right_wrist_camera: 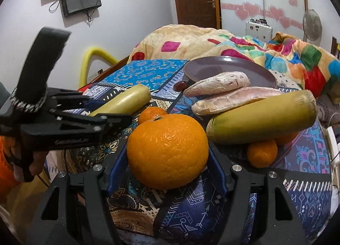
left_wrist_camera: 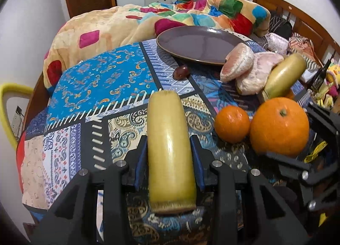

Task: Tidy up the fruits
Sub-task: 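Carry both onto the dark plate and open both tools to release them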

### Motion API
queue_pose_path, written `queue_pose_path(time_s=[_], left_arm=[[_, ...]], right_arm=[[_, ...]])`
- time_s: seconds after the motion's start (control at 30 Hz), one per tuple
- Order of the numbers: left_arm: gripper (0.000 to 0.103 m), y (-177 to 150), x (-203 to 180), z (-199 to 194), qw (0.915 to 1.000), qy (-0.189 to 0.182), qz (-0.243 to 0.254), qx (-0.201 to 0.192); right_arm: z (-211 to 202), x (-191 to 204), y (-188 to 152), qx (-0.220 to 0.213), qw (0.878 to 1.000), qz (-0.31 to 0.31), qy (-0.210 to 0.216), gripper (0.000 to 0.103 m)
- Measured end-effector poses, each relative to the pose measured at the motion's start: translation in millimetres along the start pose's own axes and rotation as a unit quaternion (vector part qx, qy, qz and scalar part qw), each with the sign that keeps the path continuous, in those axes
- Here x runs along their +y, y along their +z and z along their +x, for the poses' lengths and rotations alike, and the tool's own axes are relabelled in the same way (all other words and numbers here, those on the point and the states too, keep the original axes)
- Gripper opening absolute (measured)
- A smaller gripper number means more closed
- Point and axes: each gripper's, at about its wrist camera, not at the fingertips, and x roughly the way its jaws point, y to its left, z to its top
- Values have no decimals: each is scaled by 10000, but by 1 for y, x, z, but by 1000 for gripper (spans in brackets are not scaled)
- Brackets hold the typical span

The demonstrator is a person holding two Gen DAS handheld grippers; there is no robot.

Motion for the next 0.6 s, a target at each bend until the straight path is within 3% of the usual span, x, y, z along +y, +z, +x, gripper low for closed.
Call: queue_pose_path(time_s=[0.27, 0.6], left_arm=[[37, -1, 0, -7, 9999, -34, -11, -155], [37, 20, -7, -52, 9966, -53, 6, -825]], right_arm=[[-6, -5, 5, -90, 9998, 4, -195, 64], [-32, -25, 35, -636, 9972, 158, -355, 64]])
